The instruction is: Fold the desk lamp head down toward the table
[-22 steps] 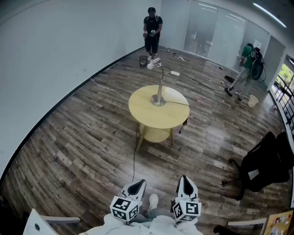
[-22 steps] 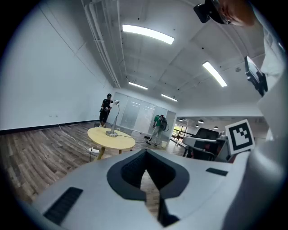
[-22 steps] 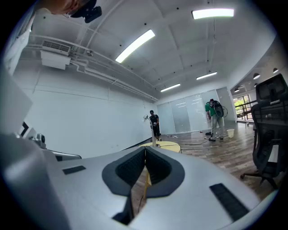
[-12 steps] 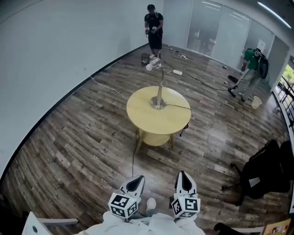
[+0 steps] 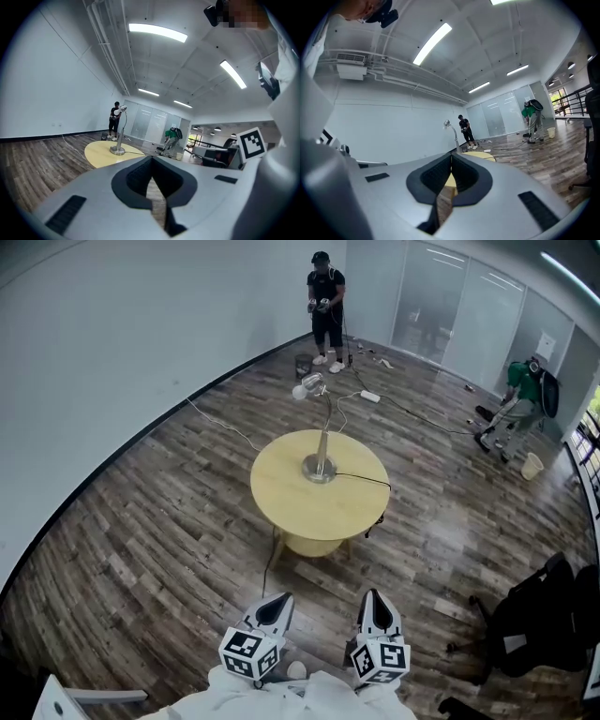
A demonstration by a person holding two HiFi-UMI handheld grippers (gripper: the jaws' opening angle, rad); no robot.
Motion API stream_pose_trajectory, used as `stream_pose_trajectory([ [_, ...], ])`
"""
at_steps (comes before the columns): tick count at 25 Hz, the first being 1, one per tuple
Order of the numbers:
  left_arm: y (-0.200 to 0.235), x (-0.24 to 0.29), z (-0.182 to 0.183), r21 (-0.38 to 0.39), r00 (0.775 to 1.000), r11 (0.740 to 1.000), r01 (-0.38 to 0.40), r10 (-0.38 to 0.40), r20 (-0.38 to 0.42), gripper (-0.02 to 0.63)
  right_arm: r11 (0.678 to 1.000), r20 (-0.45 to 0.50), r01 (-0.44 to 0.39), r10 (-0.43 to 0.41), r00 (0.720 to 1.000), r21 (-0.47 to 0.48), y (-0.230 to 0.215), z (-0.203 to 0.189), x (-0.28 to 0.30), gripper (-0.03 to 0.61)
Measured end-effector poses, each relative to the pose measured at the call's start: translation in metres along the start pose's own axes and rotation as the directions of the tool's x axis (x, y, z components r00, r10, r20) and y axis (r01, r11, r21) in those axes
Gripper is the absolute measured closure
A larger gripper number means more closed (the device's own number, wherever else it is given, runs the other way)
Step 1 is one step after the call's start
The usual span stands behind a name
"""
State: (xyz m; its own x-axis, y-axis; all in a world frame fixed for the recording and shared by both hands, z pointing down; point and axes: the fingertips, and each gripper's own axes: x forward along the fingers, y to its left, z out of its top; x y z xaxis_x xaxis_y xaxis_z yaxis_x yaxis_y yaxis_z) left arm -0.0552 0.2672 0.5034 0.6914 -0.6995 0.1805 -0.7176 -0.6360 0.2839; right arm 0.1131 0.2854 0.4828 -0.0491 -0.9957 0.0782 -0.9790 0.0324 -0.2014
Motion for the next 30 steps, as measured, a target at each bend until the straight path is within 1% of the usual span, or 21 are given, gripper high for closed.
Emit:
stream_pose_trajectory([
  [6, 0.007, 0.027, 0.005, -0.005, 1.0, 1.0, 0.003, -0.003, -0.006, 0.615, 1.0, -0.008, -0.013, 0.013, 1.0, 0.001, -0.009, 0.002, 0.031, 0.566],
  [15, 0.023, 0.061, 0.016, 0.016, 1.0, 1.0, 0.001, -0.001, -0.02, 0.615, 1.0, -0.021, -0.009, 0.009, 1.0, -0.004, -0.019, 0.001, 0.068, 0.566],
  [20, 0.044, 0.088, 0.028, 0.024, 1.0, 1.0, 0.006, -0.005, -0.015, 0.615, 1.0, -0.019, -0.014, 0.014, 1.0, -0.007, -0.017, 0.002, 0.104, 0.566],
  [30, 0.109, 0.146, 0.065, 0.027, 0.999, 0.999, 0.035, -0.035, -0.006, 0.615, 1.0, 0.004, -0.01, 0.01, 1.0, -0.021, -0.003, 0.017, 0.197, 0.566],
])
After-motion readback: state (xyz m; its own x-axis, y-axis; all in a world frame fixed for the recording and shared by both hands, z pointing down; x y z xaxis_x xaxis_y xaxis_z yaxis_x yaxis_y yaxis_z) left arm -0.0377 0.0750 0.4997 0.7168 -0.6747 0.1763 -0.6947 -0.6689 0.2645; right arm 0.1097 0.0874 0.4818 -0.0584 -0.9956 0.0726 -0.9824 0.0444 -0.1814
